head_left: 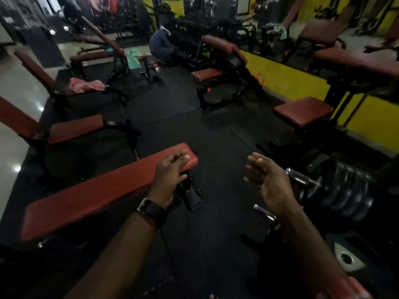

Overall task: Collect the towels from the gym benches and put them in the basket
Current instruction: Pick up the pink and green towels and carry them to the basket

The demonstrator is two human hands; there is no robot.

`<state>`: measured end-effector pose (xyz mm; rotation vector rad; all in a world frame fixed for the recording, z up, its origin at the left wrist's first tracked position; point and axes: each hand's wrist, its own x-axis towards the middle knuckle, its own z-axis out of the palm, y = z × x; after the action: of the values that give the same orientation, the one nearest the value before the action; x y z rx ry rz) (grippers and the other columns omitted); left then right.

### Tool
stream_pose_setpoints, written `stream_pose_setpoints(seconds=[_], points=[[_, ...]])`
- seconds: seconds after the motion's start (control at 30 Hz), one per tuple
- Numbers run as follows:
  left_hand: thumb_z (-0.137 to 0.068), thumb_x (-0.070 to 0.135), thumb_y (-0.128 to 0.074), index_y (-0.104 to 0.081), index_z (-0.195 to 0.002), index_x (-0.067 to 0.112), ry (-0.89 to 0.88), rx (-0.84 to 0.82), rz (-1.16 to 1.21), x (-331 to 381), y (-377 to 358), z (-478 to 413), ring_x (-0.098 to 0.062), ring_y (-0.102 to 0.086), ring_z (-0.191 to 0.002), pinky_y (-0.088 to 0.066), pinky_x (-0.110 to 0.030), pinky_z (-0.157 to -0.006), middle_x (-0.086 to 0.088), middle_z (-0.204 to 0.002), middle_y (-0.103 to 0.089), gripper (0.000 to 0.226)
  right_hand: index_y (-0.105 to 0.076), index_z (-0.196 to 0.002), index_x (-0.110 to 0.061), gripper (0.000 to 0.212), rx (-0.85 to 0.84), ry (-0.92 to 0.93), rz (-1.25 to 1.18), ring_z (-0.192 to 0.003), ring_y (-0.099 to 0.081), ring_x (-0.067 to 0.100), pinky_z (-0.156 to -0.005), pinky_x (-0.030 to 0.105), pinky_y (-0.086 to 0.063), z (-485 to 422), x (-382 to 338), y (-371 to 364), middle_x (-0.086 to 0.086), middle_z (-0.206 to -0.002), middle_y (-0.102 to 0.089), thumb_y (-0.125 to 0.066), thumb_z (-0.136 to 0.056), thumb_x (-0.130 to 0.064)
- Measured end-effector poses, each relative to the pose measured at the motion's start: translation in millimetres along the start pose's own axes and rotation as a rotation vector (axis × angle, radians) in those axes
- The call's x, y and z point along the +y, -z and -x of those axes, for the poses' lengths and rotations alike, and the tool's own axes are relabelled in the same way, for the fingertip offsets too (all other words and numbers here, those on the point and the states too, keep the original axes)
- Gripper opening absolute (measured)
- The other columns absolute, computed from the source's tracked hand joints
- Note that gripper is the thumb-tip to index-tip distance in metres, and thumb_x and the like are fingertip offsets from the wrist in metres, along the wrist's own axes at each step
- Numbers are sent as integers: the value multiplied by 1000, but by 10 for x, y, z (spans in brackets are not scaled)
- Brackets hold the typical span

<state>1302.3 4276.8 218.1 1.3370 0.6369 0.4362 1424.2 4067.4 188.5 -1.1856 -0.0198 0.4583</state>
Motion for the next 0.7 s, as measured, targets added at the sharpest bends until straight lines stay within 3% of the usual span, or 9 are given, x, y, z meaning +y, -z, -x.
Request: stream_pose_setpoints(seconds=[0.13,0.3,0.47,0.7], points=[[-95,17,-60,-69,-103,27,-5,-1,49,137,-321,-997,-5,-62,-105,-54,-30,-78,12,-109,-69,16,-67,-111,-21,22,-16,17,34,-108,-63,19,-81,39,-53,-995,-244,-271,1,-121,-68,-50,-96,-19],[-96,18,-60,-68,-106,29,2,-41,65,206,-716,-2162,-7,-60,-111,-49,-39,-94,11,-113,-68,17,-66,-112,-23,23,-23,16,57,-113,-62,17,-86,40,-53,-2159,-423,-478,-1,-125,-66,-48,-98,-20],[-96,19,-59,-67,-112,25,-34,-69,94,334,-1077,-3656,-11,-59,-115,-49,-40,-95,9,-118,-66,20,-66,-118,-22,26,-8,59,116,-115,-63,17,-93,45,-52,-3538,-624,-693,-2,-125,-67,-51,-97,-22],[-96,18,-60,-66,-118,22,15,-86,185,675,-1619,-5523,-17,-57,-121,-51,-38,-92,8,-119,-66,24,-69,-114,-27,27,8,74,142,-114,-64,16,-86,39,-53,-5227,-1207,-900,-4,-123,-69,-49,-96,-24]])
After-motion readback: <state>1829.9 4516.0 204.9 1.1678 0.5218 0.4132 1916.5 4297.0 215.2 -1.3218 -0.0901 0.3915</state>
